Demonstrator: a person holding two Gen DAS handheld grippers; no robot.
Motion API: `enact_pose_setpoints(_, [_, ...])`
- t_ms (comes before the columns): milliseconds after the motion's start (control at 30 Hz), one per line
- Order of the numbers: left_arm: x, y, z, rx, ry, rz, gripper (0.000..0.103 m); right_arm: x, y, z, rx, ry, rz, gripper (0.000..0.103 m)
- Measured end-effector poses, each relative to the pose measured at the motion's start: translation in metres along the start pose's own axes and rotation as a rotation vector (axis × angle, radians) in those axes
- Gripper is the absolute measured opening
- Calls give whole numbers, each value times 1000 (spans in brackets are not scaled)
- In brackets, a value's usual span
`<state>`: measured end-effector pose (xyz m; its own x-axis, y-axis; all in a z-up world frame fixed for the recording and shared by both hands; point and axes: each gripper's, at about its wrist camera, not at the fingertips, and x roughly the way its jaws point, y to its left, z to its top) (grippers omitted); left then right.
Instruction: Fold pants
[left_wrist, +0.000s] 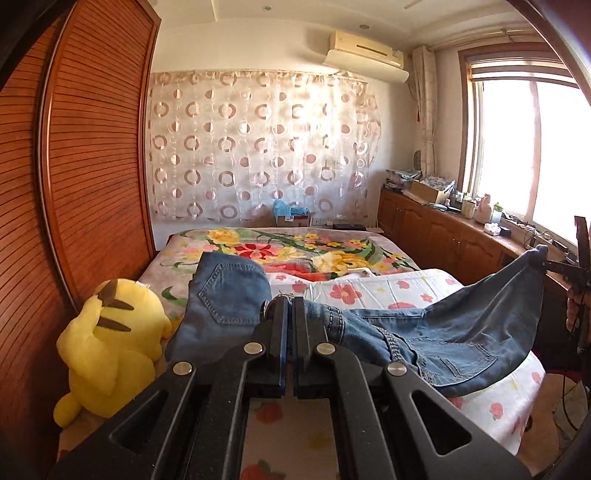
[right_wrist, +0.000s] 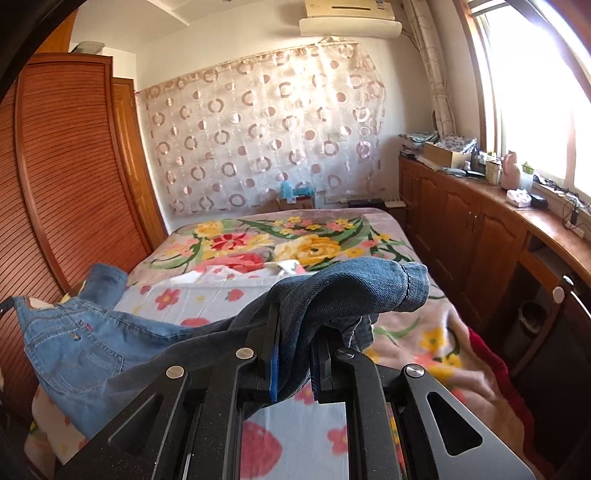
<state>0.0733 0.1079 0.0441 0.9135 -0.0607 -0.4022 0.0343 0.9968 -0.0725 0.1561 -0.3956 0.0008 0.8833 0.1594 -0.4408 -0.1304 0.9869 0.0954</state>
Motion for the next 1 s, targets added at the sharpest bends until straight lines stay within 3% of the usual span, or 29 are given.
enact_pose_setpoints(267, [-14,11,-47,-30,97,2,2,-29,-15,-54,26,46,51,12])
enact_pose_setpoints(467, [3,7,-91,-37,196,23,2,-19,-35,-106,65,143,14,13])
enact_pose_setpoints(767, [-3,-3,-99,-1,211,35,3,0,-55,-133,136,208,11,14])
enact_pose_setpoints(800, [-4,-3,-98,2,209,35,12,5,-52,-130,135,208,7,14])
enact_pose_setpoints(833, [-5,-5,-97,8,204,31,28,6,-43,-128,133,208,2,14])
enact_pose_setpoints(900, [-7,-8,-94,11,186,12,50,2,-37,-125,129,204,-4,17])
enact_pose_setpoints(967, [-4,-14,-93,19,181,-17,66,-6,-31,-126,127,203,-5,20])
enact_pose_setpoints(1000, [-2,-17,-92,22,188,-21,82,-7,-30,-126,123,205,-10,22])
